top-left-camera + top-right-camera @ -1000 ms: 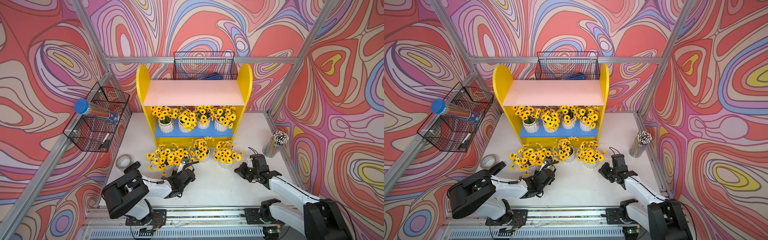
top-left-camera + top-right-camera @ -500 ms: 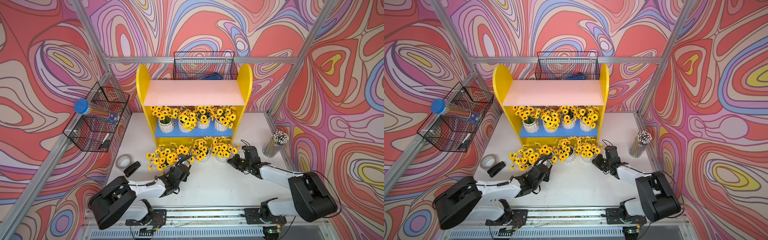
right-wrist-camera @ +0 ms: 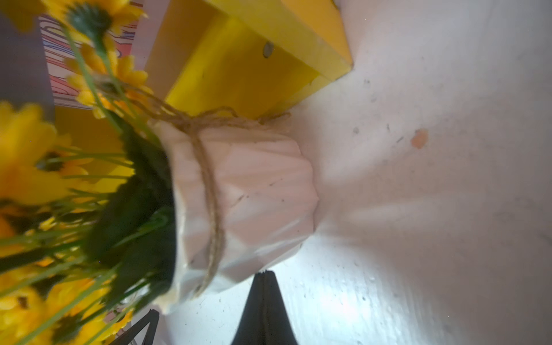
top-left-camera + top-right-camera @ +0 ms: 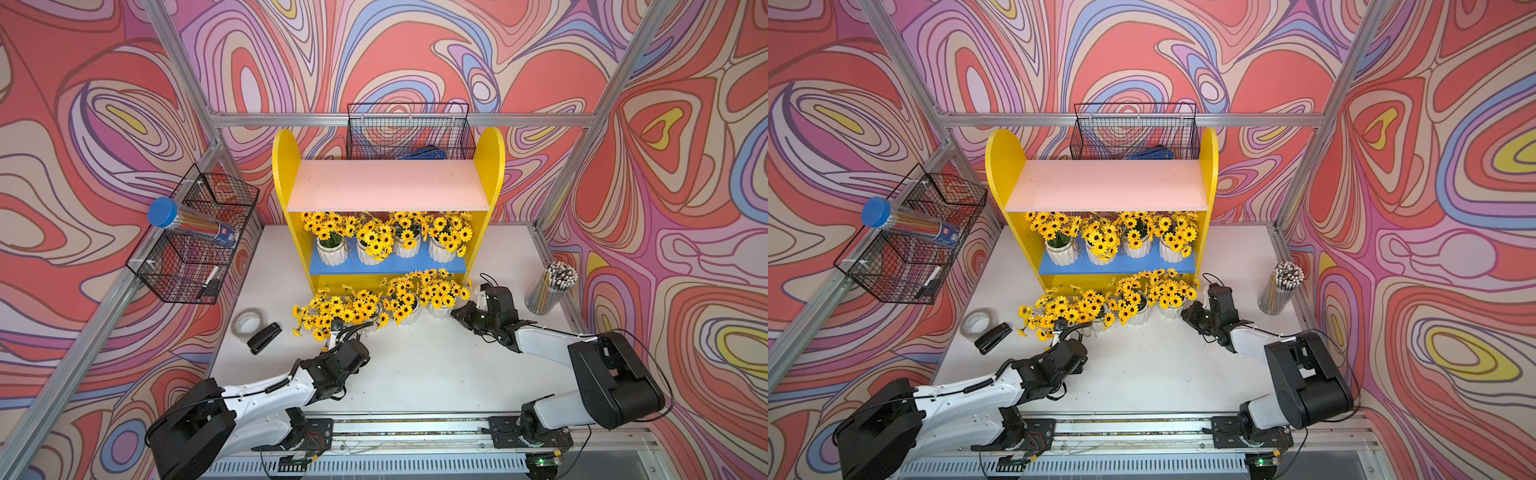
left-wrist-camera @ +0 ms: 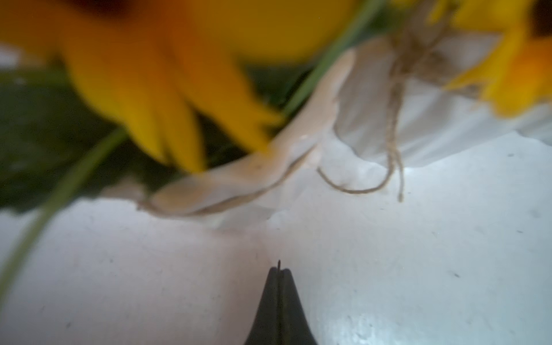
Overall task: Take the sunflower pots off the shelves
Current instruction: Place the sunflower pot at the center of the board, then adjust the sunflower pot at the center of the board.
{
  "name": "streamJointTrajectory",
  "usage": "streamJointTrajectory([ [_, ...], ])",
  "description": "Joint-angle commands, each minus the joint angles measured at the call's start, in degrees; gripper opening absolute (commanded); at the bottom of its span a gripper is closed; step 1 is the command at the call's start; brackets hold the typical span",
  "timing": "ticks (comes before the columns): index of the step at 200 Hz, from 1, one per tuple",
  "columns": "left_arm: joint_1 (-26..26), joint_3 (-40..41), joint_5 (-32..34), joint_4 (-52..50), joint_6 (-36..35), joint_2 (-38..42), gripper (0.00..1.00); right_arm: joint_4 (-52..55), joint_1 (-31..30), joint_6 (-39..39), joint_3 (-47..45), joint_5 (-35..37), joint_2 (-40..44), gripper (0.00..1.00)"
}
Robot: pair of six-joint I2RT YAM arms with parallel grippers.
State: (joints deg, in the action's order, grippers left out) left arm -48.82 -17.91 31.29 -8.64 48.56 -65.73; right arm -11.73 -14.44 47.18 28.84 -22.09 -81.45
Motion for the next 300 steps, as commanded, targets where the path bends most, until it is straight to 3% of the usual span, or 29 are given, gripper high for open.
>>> streamJointTrajectory([
  [1, -0.01, -2.68, 8.30, -6.10, 10.07, -3.20, 0.00, 0.83, -0.15, -1.91, 0.33, -0.83, 3.76, 0.00],
  [25, 3.11, -2.11, 7.81, 1.10, 8.31, -5.18, 0.00, 3.34, -0.21, -2.27, -0.61, -1.03, 7.20, 0.00],
  [82, 12.44, -5.41, -1.73, 18.50, -6.00, -14.35, 0.00, 7.12, -0.16, -4.45, -1.72, -0.86, 12.11, 0.00],
  [104, 14.33, -8.22, -2.89, 17.09, -10.06, -15.14, 0.00, 8.46, -0.20, -4.99, -1.57, -0.86, 13.26, 0.00],
  [115, 14.36, -7.57, -4.13, 17.26, -9.87, -13.79, 0.00, 9.34, -0.16, -5.24, -1.64, -0.64, 14.29, 0.00],
  [152, 14.17, 0.23, -7.63, 15.82, 0.10, -4.99, 0.00, 12.71, -0.16, -6.52, -1.18, 0.96, 17.41, 0.00],
  [191, 8.62, 1.47, -7.33, 6.71, 2.13, 2.89, 0.00, 14.19, -0.15, -7.68, -0.17, 1.46, 17.31, 0.00],
  [205, 6.74, 2.12, -9.44, 7.79, 1.96, 4.43, 0.00, 13.75, -0.18, -7.56, 0.16, 1.17, 16.99, 0.00],
  [248, 4.70, -0.02, -17.71, 21.84, -0.17, -4.15, 0.00, 12.77, -0.17, -6.83, 0.94, 0.41, 15.86, 0.00],
  [300, 4.70, -1.30, -14.90, 33.49, -1.44, -11.34, 0.00, 16.70, -0.19, -8.48, 2.21, 0.64, 18.81, 0.00],
])
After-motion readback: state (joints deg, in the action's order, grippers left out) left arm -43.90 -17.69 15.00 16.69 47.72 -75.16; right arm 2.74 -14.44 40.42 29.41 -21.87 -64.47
